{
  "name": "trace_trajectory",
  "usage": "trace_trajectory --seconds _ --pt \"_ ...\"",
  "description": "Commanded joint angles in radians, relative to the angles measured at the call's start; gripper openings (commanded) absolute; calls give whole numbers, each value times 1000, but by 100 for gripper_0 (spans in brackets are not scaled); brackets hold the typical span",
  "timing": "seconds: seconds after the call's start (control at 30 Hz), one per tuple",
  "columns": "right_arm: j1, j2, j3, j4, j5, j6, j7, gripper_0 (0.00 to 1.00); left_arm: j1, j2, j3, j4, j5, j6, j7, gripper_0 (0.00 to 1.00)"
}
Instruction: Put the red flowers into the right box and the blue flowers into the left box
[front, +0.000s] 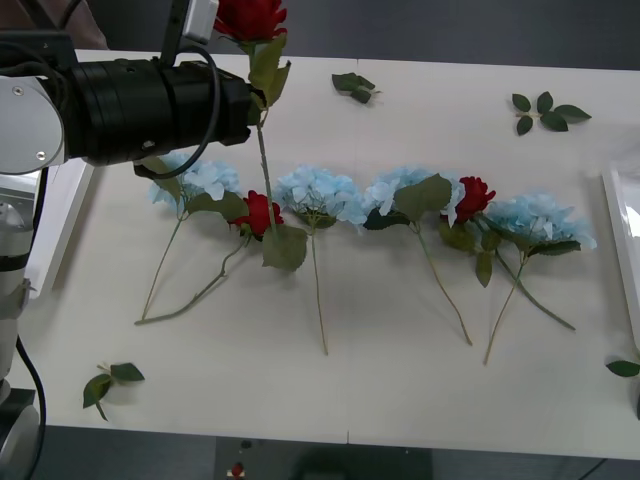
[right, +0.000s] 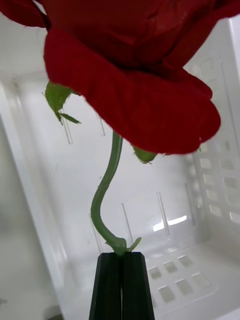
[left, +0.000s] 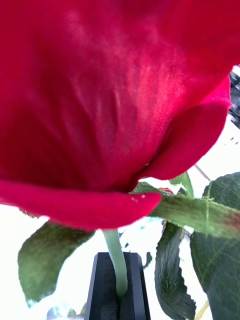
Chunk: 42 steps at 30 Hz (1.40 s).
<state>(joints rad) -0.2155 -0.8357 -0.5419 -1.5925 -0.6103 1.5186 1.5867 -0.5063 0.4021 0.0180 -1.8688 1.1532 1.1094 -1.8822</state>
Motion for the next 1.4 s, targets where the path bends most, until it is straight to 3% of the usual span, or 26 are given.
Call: trace_trajectory --seconds 0.03,0.27,0.57,0.6,0.67,0.7,0.73,0.77,0.87,1.03,1.17,1.4 --pt "-65 -69 5 163 -39 -77 142 0 -32 -60 -29 -32 13 -39 -129 0" --pt "-168 -91 33 425 -43 -204 300 0 -57 -118 -165 -30 28 -233 -144 0" --pt "-182 -99 105 542 -82 -350 311 2 -78 -233 -242 -16 20 -410 -95 0" --pt "-182 -99 106 540 -80 -350 311 7 -77 -244 -243 -13 22 -424 -84 0" --pt "-182 -99 105 542 -80 -348 311 40 -78 -258 -254 -10 11 -459 -43 0" --pt "-182 -99 106 540 -78 -348 311 50 -80 -259 -259 -10 0 -467 -34 0" --pt "-182 -99 105 540 -77 -348 311 73 -84 -266 -270 -10 -30 -485 -8 0" --pt "-180 -99 105 540 -75 -348 312 81 -86 -267 -276 -10 -46 -500 15 0" --pt "-177 -95 106 540 -78 -348 319 92 -100 -276 -309 13 -61 -571 97 0" --pt "-177 -100 117 528 -129 -347 352 94 -141 -295 -371 96 -56 -698 155 0" --pt "-177 -106 119 500 -221 -327 461 94 -153 -298 -383 135 -9 -709 158 0" --pt "-177 -106 79 361 -399 -124 636 94 -155 -287 -400 155 168 -680 176 0"
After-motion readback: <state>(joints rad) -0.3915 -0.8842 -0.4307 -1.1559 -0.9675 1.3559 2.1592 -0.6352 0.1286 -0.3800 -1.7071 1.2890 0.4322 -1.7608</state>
